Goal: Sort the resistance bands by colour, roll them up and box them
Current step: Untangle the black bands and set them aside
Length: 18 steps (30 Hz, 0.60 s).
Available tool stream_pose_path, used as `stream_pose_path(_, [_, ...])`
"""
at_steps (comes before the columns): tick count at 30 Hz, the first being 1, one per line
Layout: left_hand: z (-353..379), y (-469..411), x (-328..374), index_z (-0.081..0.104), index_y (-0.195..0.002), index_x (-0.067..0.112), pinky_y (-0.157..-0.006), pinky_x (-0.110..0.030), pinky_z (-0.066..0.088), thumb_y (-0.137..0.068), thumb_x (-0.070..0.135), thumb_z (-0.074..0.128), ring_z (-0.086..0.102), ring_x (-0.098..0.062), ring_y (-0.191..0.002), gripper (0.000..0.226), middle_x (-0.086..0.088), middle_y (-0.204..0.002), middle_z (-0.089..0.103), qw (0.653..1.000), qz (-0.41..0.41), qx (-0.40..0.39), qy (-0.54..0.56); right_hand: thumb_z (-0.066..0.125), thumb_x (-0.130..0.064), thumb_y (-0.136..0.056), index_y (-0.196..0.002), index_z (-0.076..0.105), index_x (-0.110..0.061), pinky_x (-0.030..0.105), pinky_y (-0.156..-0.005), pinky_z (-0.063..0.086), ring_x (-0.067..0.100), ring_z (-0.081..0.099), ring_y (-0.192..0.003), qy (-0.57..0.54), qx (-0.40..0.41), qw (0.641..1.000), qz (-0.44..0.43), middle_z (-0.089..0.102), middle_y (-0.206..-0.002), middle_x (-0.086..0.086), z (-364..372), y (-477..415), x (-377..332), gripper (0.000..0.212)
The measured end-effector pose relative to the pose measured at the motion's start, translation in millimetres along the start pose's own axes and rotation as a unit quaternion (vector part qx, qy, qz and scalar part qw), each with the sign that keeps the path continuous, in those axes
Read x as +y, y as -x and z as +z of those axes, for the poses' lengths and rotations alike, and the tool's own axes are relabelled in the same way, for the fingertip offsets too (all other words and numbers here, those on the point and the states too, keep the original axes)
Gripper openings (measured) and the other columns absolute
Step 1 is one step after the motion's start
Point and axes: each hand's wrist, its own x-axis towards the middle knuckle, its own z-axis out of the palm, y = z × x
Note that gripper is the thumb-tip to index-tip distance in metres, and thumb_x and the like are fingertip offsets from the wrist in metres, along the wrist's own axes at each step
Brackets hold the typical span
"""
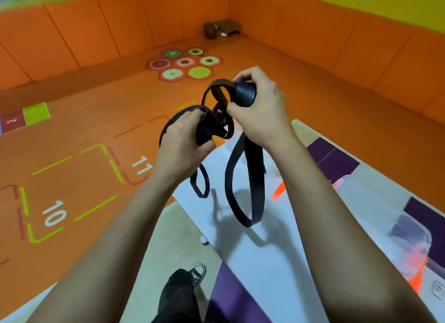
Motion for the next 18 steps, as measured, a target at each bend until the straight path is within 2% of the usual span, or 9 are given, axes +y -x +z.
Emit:
stream_pose_path(2, [22,-20,-28,0.059,-0.109,0.014,-0.065,-0.030,0.034,-0.077,0.010,0.065,0.047,-0.019,-0.082,0.033,0.005,-0.093,0.054,0.999,-0.010,-0.026,0.024,0.072,-0.016,-0.076,-0.109,0.058,-0.025,0.025,-0.070,0.050,0.016,0.061,-0.088,0.006,0.006,0.999,0.032,0.066,-0.098,-0.009,24,-14,16,0.037])
stream_pose_path(4, [46,-32,-56,0.059,-0.112,0.014,-0.067,-0.028,0.033,-0.077,0.009,0.064,0.052,-0.022,-0.086,0.036,0.002,-0.098,0.058,0.997,-0.032,-0.060,0.047,0.070,-0.016,-0.078,-0.110,0.057,-0.026,0.034,-0.077,0.053,0.018,0.061,-0.091,0.013,0.010,0.997,0.071,0.067,-0.100,-0.008,51,-23,36,0.036])
stream_pose_path(6, [70,-36,-80,0.059,-0.117,0.013,-0.072,-0.029,0.037,-0.078,0.007,0.065,0.057,-0.027,-0.096,0.040,-0.003,-0.106,0.062,0.992,-0.031,-0.100,0.068,0.068,-0.015,-0.079,-0.111,0.056,-0.026,0.038,-0.082,0.053,0.019,0.063,-0.092,0.024,0.004,0.994,0.108,0.068,-0.100,-0.007,74,-26,58,0.036])
stream_pose_path(9, [105,-40,-113,0.058,-0.123,0.012,-0.083,-0.041,0.048,-0.082,0.010,0.066,0.058,-0.030,-0.107,0.042,-0.007,-0.115,0.062,0.980,-0.024,-0.177,0.086,0.067,-0.014,-0.081,-0.111,0.052,-0.027,0.043,-0.081,0.054,0.024,0.065,-0.091,0.065,-0.016,0.983,0.174,0.068,-0.094,-0.007,103,-26,95,0.035])
stream_pose_path(14, [150,-29,-143,0.055,-0.124,0.016,-0.076,-0.045,0.049,-0.085,0.016,0.065,0.060,-0.033,-0.099,0.040,-0.005,-0.115,0.058,0.954,-0.022,-0.295,0.051,0.068,-0.011,-0.081,-0.115,0.052,-0.025,0.049,-0.089,0.051,0.029,0.066,-0.096,0.129,-0.053,0.962,0.234,0.070,-0.102,0.001,131,-9,153,0.040])
stream_pose_path(18, [179,-17,-164,0.055,-0.124,0.014,-0.077,-0.045,0.051,-0.087,0.018,0.067,0.062,-0.039,-0.093,0.040,-0.007,-0.115,0.058,0.932,0.003,-0.362,-0.024,0.067,-0.013,-0.083,-0.121,0.050,-0.023,0.047,-0.092,0.047,0.031,0.066,-0.100,0.202,-0.096,0.939,0.261,0.072,-0.102,0.005,150,6,198,0.043])
